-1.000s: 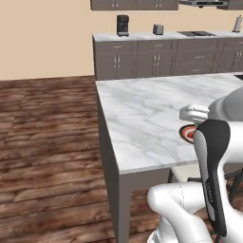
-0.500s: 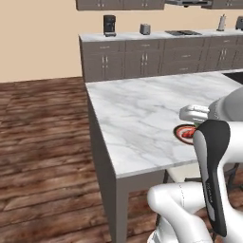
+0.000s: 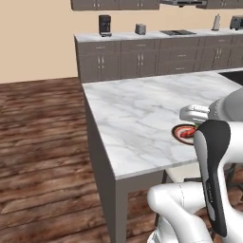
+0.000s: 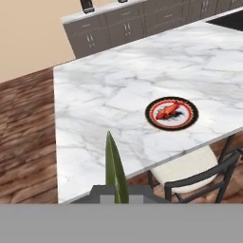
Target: Take the lemon wedge from the fridge and place it on the plate with fish on the dining counter.
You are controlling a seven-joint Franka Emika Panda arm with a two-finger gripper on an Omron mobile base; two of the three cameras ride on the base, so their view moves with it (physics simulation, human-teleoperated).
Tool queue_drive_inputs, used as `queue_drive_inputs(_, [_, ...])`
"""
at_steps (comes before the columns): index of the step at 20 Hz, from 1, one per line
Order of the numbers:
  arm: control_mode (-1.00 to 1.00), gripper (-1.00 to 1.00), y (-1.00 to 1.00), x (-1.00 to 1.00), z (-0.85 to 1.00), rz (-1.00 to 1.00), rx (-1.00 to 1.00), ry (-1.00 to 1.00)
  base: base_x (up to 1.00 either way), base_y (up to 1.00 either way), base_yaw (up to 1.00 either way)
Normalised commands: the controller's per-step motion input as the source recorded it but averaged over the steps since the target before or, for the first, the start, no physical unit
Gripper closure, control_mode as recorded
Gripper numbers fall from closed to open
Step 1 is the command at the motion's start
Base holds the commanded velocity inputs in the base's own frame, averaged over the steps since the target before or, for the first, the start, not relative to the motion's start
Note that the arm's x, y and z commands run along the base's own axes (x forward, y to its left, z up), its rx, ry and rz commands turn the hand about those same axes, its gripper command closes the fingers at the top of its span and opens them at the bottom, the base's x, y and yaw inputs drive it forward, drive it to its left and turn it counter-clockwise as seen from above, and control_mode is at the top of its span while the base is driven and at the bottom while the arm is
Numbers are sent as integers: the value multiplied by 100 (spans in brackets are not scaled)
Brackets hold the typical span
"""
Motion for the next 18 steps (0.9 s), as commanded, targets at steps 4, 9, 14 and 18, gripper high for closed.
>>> queue_drive_inputs(4, [100, 100, 0, 0, 0, 0, 0, 0, 67, 18, -13])
queue_drive_inputs(9, [100, 100, 0, 0, 0, 0, 0, 0, 44, 51, -4])
queue_drive_inputs(14, [100, 100, 0, 0, 0, 0, 0, 0, 14, 37, 0])
queue_drive_inputs(18, [100, 100, 0, 0, 0, 0, 0, 0, 0, 51, 1])
